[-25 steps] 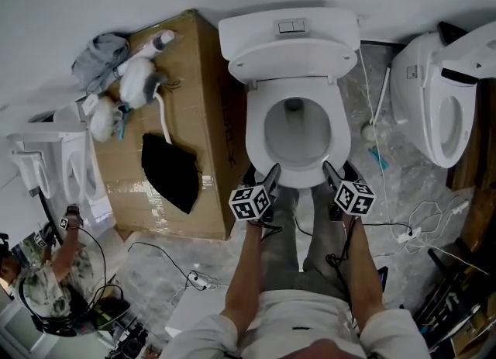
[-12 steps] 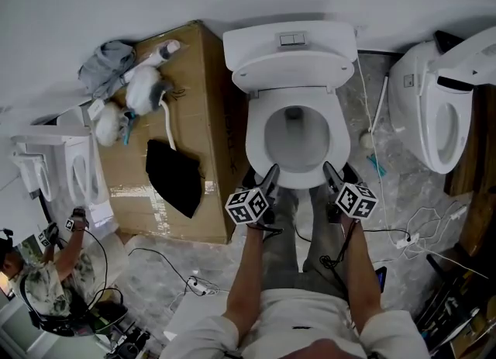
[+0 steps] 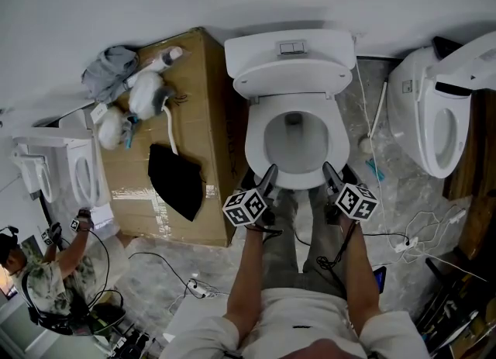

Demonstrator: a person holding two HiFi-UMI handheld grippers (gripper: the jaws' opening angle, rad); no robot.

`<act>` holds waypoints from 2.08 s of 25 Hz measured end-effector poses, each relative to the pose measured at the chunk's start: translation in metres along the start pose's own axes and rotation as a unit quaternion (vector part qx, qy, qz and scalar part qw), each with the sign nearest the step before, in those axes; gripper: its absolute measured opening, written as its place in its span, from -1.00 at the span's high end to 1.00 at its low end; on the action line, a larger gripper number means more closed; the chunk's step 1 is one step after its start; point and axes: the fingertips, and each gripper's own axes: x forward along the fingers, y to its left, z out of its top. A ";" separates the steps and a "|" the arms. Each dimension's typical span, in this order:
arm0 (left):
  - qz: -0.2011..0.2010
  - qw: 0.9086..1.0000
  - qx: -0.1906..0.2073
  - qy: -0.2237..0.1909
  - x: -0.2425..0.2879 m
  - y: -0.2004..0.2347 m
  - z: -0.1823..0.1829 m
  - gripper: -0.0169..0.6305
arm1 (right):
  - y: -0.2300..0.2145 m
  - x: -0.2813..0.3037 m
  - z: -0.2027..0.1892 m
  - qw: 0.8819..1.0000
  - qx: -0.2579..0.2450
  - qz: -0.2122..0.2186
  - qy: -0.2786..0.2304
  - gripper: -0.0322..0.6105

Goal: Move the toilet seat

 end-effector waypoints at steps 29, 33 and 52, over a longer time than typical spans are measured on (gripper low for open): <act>-0.070 0.934 0.350 -0.024 -0.040 -0.101 0.051 -0.15 | 0.031 0.000 0.067 0.996 0.078 0.021 -0.047 -0.15; -0.057 0.905 0.422 -0.003 -0.033 -0.106 0.044 -0.15 | 0.034 0.001 0.075 0.995 0.087 0.022 -0.053 -0.15; 0.011 0.879 0.477 -0.026 -0.015 -0.109 0.082 0.31 | 0.051 -0.002 0.104 0.988 0.128 0.033 -0.074 -0.15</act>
